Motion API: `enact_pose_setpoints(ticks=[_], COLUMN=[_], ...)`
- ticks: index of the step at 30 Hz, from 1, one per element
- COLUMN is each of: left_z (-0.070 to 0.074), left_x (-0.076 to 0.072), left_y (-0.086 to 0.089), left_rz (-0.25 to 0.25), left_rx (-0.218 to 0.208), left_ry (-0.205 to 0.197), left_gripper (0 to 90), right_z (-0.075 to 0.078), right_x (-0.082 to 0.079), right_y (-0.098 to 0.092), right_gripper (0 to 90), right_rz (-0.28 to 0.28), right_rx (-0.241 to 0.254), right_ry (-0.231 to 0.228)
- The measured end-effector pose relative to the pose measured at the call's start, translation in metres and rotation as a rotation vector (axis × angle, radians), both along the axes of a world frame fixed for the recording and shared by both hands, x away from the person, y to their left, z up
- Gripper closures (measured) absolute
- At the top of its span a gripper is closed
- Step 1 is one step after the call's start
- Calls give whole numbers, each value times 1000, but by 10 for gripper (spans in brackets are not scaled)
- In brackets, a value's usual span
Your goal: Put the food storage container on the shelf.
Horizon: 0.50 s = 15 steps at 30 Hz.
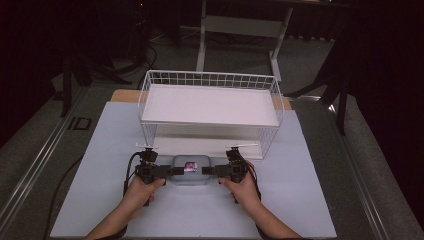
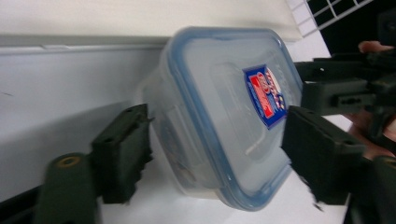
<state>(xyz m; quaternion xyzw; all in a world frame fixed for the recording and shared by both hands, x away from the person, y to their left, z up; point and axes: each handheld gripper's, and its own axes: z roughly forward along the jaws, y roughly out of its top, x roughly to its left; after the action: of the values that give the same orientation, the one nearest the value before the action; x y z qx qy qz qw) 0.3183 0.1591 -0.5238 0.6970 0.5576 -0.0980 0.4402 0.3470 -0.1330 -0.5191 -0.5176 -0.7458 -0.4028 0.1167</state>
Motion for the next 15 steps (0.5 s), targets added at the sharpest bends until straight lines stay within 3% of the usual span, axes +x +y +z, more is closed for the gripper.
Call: enact_pose_setpoints(ticks=[2,5,8,10,13,15], left_z=[-1,-2,-2,-2,-1,2], left_x=[0,-1,-3,-4,-5,-9], left_y=[-1,-1,-1,-1,-2,-5], left_rz=[-12,-8,-14,-13,-13,-8], left_rx=[3,-4,0,-6,2,29], left_ry=[6,7,-2,1,-5,-18], left_gripper=[338,342,350,350,351,352], right_z=[1,3,5,8,8,10], right_x=[0,-2,-5,-8,-10,-12], right_y=[0,3,7,6,5,4], right_gripper=[324,379,380,453,474,502], right_rz=[0,10,7,6,-11,-25], right_rx=[14,15,-4,-8,3,1], right_ry=[9,25,48,29,38,41])
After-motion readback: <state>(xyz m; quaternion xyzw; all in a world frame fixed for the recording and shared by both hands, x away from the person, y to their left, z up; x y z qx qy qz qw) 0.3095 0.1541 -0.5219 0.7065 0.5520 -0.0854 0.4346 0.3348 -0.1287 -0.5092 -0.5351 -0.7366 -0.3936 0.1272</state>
